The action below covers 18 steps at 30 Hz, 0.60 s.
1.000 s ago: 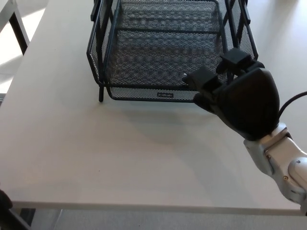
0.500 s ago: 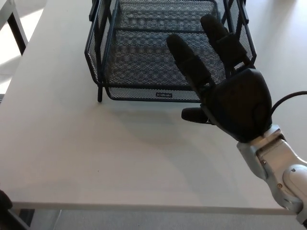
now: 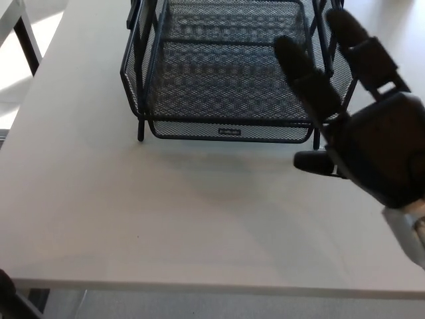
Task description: The robot uses its right hand to grab the drawer kept on the middle of the desk and pull it out towards the robot
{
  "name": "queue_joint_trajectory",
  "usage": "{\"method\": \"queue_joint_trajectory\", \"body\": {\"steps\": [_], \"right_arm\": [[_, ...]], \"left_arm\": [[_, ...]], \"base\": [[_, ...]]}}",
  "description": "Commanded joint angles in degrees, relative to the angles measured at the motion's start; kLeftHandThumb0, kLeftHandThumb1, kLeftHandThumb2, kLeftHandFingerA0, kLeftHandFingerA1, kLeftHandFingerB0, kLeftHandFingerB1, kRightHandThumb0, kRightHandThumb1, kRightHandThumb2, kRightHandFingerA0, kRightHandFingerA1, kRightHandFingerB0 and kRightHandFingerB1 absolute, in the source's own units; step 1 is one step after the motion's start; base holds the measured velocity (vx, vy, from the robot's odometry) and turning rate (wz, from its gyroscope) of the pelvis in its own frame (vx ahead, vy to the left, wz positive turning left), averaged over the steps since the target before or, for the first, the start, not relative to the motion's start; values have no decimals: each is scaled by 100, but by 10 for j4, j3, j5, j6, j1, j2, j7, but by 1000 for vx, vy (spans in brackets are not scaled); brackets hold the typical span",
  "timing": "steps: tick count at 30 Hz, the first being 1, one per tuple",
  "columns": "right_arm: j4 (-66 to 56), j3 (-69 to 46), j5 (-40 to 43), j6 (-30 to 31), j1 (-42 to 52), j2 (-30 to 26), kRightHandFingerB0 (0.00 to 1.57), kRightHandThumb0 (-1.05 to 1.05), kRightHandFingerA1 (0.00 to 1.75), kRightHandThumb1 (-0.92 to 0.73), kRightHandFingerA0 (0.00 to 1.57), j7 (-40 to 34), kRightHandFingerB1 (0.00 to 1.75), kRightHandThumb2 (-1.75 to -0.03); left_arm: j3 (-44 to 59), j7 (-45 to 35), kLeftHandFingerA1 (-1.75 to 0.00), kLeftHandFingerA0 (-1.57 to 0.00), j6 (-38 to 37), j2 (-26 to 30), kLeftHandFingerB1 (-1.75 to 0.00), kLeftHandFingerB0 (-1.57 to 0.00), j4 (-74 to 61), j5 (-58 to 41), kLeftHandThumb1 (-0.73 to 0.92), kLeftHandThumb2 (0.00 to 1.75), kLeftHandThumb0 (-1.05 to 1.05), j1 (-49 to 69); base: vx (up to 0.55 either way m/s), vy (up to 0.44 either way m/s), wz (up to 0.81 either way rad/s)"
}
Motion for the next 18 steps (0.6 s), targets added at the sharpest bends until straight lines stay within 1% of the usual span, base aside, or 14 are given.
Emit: {"method": "queue_joint_trajectory", "body": {"steps": [1,2,3,6,7,8,9,10,11,13,14,16,17,18], "right_arm": [[-95,-131,90,-45,107,-81,0,-97,0,-63,0,54,24,-61],[-107,-160,101,-50,127,-89,5,-100,0,-50,0,52,15,-88],[-115,-189,107,-51,151,-97,1,-100,10,-57,0,50,12,-101],[-144,-265,146,-54,210,-104,0,-98,7,-55,0,79,13,-97],[-155,-287,156,-52,227,-104,2,-95,0,-46,0,88,17,-86],[-171,-326,165,-49,256,-101,0,-97,0,-60,0,100,25,-60],[-177,-353,172,-52,275,-99,0,-95,0,-57,0,101,31,-59],[-182,-391,182,-58,300,-93,6,-96,0,-43,0,97,23,-81],[-179,-413,187,-65,312,-89,6,-85,8,-46,0,87,24,-91],[-175,-446,198,-74,330,-84,12,-90,1,-53,0,83,24,-93],[-171,-487,201,-75,359,-83,8,-98,3,-57,0,90,10,-94],[-172,-496,203,-79,364,-82,8,-98,3,-57,0,92,10,-94],[-145,-523,231,-108,374,-78,6,-91,0,-42,0,68,26,-80],[-118,-540,225,-126,381,-79,9,-99,16,-60,0,32,31,-64]], "left_arm": [[12,1,-84,-78,2,-2,-56,-74,0,1,60,58,-33,13],[15,1,-83,-77,1,0,-56,-74,1,0,60,58,-33,15],[15,-1,-84,-77,5,2,-56,-73,-2,4,61,58,-33,16],[18,1,-83,-76,1,2,-56,-74,-3,5,60,58,-33,21],[19,2,-83,-76,-2,2,-56,-74,-3,5,60,58,-32,21],[19,2,-83,-77,-5,3,-56,-74,-2,3,60,58,-32,22],[19,3,-84,-78,-4,1,-56,-75,0,3,60,57,-32,23],[19,5,-85,-78,-3,-1,-57,-75,2,2,60,57,-32,24],[19,6,-85,-77,-7,-1,-56,-75,2,3,60,58,-32,24],[19,8,-84,-77,-11,1,-57,-75,4,4,60,57,-32,24],[18,8,-84,-77,-11,1,-56,-74,4,5,60,58,-32,24],[18,8,-84,-77,-11,1,-56,-74,4,5,60,58,-32,24],[19,11,-84,-78,-15,0,-56,-75,6,4,60,58,-33,24],[19,11,-83,-78,-15,-1,-55,-75,7,3,60,58,-33,25]], "base": [[0,0,0],[0,0,0],[0,0,0],[0,0,0],[0,0,0],[0,0,0],[0,0,0],[0,0,0],[0,0,0],[0,0,0],[0,0,0],[0,0,0],[0,0,0],[0,0,0]]}}
